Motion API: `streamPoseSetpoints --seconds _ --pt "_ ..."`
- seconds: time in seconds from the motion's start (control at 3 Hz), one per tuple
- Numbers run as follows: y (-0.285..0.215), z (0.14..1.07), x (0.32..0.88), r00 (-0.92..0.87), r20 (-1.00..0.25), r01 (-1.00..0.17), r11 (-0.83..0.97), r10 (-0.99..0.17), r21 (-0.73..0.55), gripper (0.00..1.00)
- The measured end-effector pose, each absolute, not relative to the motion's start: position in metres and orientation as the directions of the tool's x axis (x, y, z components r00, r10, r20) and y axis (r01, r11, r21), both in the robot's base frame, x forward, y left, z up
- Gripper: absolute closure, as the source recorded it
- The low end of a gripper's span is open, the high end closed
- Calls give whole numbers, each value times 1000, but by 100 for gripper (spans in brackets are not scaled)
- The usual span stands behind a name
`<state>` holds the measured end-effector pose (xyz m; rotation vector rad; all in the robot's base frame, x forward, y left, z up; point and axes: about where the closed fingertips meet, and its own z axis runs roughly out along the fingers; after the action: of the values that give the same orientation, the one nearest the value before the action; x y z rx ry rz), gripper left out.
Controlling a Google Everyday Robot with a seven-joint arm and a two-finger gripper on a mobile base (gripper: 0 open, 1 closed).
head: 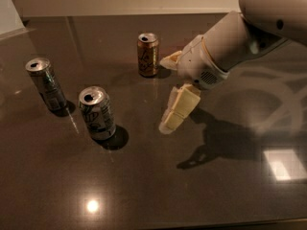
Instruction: Knock 7up can over
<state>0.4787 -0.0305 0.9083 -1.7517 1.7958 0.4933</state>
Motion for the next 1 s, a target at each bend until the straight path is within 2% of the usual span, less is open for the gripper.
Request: streamPoseSetpoints --seconds 0.67,1.0 --pt "38 893 474 27 -755 -1000 -11 -655 -26 0" --pt "70 894 460 60 -803 -997 -69 -593 -24 0"
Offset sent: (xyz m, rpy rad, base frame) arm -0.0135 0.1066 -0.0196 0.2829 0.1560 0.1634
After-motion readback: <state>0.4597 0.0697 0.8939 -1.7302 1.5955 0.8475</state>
